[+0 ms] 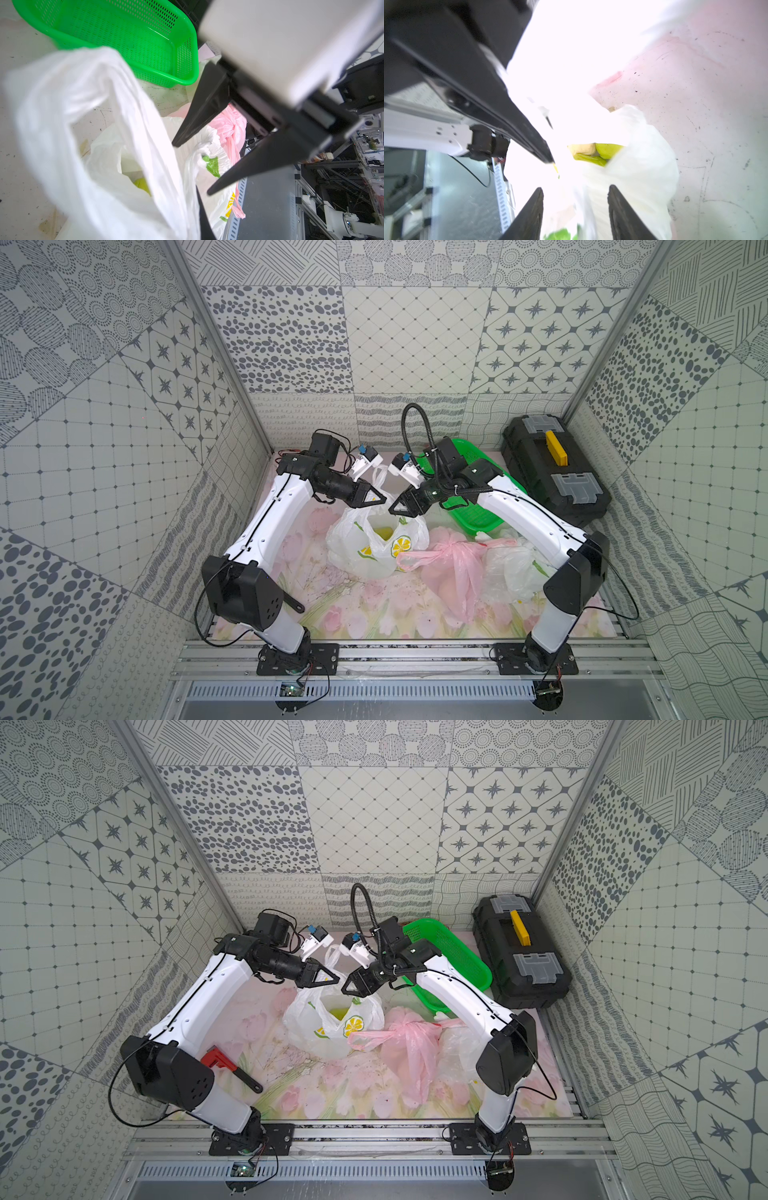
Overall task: Place the pears into plastic bags & tie knots
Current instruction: Tie the plastic bag at the center of the board.
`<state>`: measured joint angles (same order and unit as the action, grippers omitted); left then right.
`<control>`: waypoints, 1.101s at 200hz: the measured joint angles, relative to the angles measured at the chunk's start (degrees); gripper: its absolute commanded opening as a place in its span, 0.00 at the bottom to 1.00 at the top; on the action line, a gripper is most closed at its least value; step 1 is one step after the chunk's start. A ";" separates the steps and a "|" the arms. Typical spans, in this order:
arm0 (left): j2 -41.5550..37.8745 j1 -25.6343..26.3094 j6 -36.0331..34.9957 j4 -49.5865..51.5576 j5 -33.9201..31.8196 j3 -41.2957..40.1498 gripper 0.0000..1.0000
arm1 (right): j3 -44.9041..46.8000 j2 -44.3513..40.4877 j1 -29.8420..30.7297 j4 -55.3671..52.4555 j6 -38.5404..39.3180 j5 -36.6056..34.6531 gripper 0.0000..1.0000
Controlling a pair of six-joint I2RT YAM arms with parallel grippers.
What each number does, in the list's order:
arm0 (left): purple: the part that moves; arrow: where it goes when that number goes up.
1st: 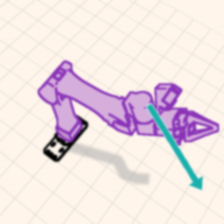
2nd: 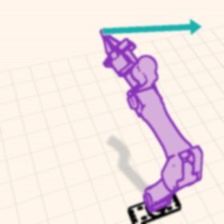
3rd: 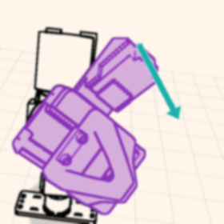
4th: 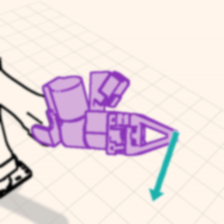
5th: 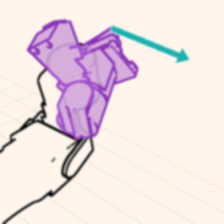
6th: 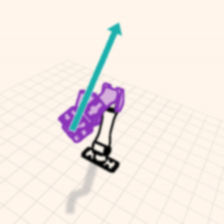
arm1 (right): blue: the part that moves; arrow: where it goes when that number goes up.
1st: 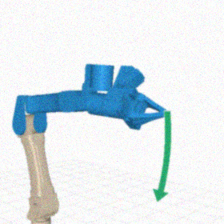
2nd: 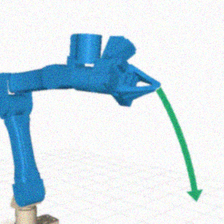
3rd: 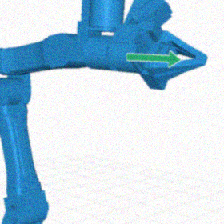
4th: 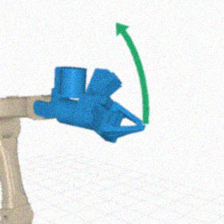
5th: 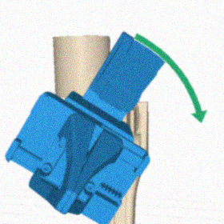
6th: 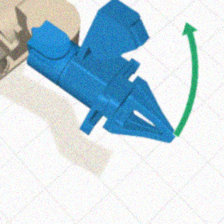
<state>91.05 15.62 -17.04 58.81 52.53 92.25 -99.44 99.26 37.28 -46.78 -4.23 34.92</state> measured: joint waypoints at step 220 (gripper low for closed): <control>-2.38 1.05 -1.42 -3.34 -2.16 -2.05 0.11 | -17.57 10.08 -4.04 2.82 -29.44 7.85 0.00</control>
<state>88.66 16.67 -18.46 55.46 50.37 90.19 -117.01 109.34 33.23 -43.97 -33.67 42.76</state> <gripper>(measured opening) 0.118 0.064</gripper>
